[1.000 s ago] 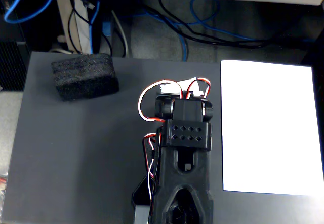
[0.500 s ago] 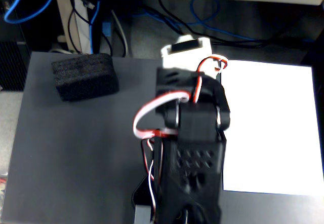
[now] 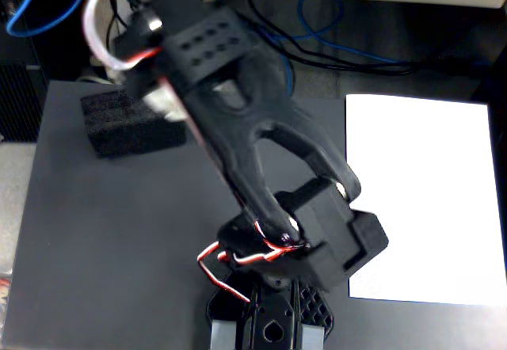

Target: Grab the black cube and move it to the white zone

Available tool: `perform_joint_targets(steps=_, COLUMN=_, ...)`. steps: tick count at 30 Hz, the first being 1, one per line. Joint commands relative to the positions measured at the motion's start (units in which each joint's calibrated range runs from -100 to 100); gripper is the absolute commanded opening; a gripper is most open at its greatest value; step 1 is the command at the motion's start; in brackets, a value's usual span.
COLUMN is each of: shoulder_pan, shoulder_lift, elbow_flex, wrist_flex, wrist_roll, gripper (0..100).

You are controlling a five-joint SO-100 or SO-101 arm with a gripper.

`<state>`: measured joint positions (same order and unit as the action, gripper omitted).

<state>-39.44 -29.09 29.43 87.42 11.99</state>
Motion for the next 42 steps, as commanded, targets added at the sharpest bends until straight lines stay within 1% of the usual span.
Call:
perform_joint_targets(steps=1, shoulder_pan=-7.9, shoulder_lift=0.7, elbow_flex=-1.1, wrist_flex=-1.6, wrist_roll=-3.1, gripper=2)
perform_joint_targets(steps=5, shoulder_pan=-6.3, shoulder_lift=1.6, elbow_flex=0.2, wrist_flex=-9.8, wrist_roll=-4.2, gripper=3)
perform_joint_targets(steps=7, shoulder_pan=-0.4, shoulder_lift=1.6, elbow_flex=3.1, wrist_flex=-15.3, wrist_roll=-5.3, gripper=12)
perform_joint_targets(steps=9, shoulder_pan=1.0, shoulder_lift=1.6, elbow_flex=7.4, wrist_flex=-19.7, wrist_roll=-5.6, gripper=17)
perform_joint_targets(steps=10, shoulder_pan=1.2, shoulder_lift=1.5, elbow_flex=9.0, wrist_flex=-21.0, wrist_roll=-6.9, gripper=20)
perform_joint_targets(steps=12, shoulder_pan=0.5, shoulder_lift=0.7, elbow_flex=9.6, wrist_flex=-20.8, wrist_roll=-7.5, gripper=23)
perform_joint_targets(steps=14, shoulder_pan=0.5, shoulder_lift=0.7, elbow_flex=8.8, wrist_flex=-20.4, wrist_roll=-7.5, gripper=23)
perform_joint_targets(steps=16, shoulder_pan=0.4, shoulder_lift=0.7, elbow_flex=8.7, wrist_flex=-16.9, wrist_roll=-7.5, gripper=27)
perform_joint_targets(steps=18, shoulder_pan=0.4, shoulder_lift=0.7, elbow_flex=7.1, wrist_flex=-15.9, wrist_roll=-8.5, gripper=27)
perform_joint_targets(steps=21, shoulder_pan=-2.7, shoulder_lift=1.5, elbow_flex=-5.0, wrist_flex=-2.7, wrist_roll=-13.1, gripper=27)
perform_joint_targets(steps=23, shoulder_pan=-3.5, shoulder_lift=1.6, elbow_flex=-7.7, wrist_flex=-2.4, wrist_roll=-13.8, gripper=27)
perform_joint_targets(steps=26, shoulder_pan=-3.0, shoulder_lift=3.3, elbow_flex=-7.0, wrist_flex=-2.3, wrist_roll=-15.8, gripper=28)
perform_joint_targets(steps=28, shoulder_pan=-2.9, shoulder_lift=11.9, elbow_flex=-7.8, wrist_flex=-2.4, wrist_roll=-15.9, gripper=28)
perform_joint_targets(steps=31, shoulder_pan=-1.8, shoulder_lift=25.0, elbow_flex=-8.0, wrist_flex=-7.4, wrist_roll=-17.0, gripper=28)
perform_joint_targets(steps=32, shoulder_pan=-1.2, shoulder_lift=27.4, elbow_flex=-8.9, wrist_flex=-7.2, wrist_roll=-16.8, gripper=28)
perform_joint_targets(steps=35, shoulder_pan=-1.0, shoulder_lift=28.6, elbow_flex=-14.1, wrist_flex=-6.9, wrist_roll=-16.5, gripper=28)
perform_joint_targets(steps=36, shoulder_pan=-1.5, shoulder_lift=28.6, elbow_flex=-15.8, wrist_flex=-5.3, wrist_roll=-16.5, gripper=28)
perform_joint_targets(steps=42, shoulder_pan=-1.7, shoulder_lift=29.4, elbow_flex=-15.2, wrist_flex=-5.1, wrist_roll=-16.6, gripper=28)
